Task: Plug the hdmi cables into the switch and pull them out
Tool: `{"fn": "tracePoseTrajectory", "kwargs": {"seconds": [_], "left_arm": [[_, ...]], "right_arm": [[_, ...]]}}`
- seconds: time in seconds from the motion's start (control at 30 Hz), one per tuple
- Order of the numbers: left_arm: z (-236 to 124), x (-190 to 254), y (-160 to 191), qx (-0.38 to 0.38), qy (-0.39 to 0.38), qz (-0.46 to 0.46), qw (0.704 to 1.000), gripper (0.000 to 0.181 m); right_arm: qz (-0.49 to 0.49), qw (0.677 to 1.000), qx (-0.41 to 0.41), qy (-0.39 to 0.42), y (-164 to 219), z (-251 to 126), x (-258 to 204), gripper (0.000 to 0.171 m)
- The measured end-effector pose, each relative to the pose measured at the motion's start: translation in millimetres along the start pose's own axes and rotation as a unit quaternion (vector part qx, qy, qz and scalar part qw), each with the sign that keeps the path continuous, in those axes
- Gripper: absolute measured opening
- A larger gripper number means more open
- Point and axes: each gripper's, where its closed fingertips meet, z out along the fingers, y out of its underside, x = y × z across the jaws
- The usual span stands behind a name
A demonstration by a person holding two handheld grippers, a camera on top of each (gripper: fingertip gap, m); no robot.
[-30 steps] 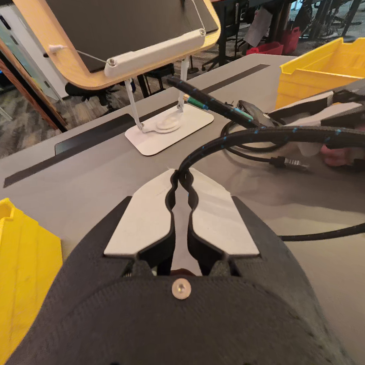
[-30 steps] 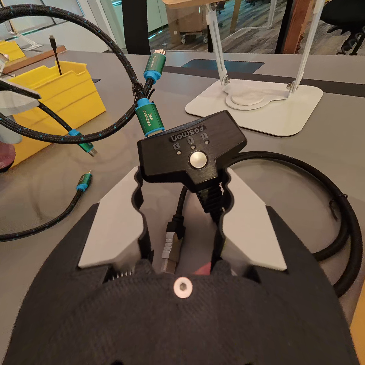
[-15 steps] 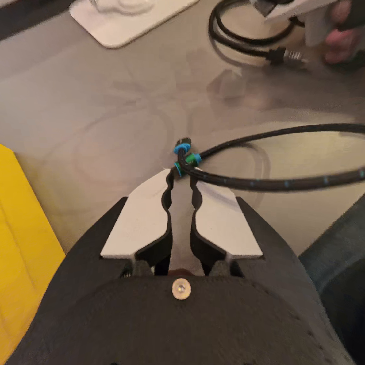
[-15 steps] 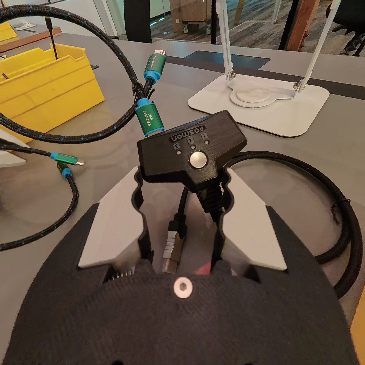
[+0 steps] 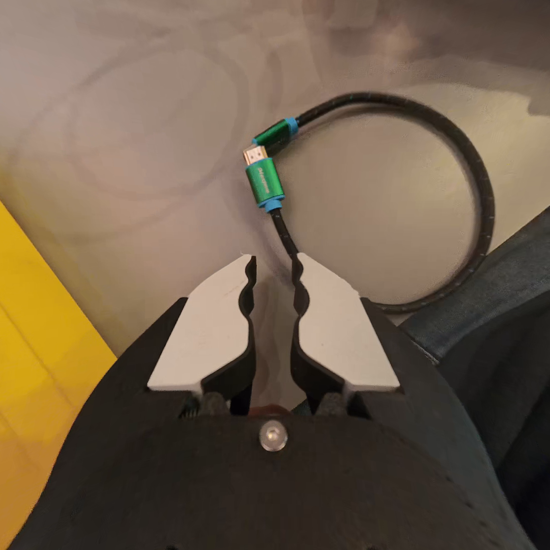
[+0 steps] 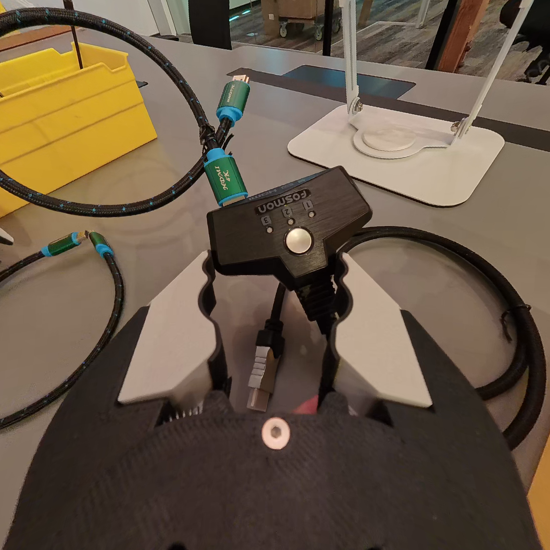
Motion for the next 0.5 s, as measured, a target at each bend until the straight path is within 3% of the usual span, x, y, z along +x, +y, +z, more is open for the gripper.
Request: {"fn": "tracePoseTrajectory", "kwargs": {"seconds": [0.33,0.5], "left_arm": [[26,7,-19,0.015,-0.015,0.019,1.0,0.046],[43,4,-23,0.006,-0.003,0.001,1.0,0.034]], "right_arm": [[-0.024,0.999,-0.02,0.002,5,4,-5,0.079],[-0.032,0.999,-0.028,-0.003,8,4,-8,0.079]]}}
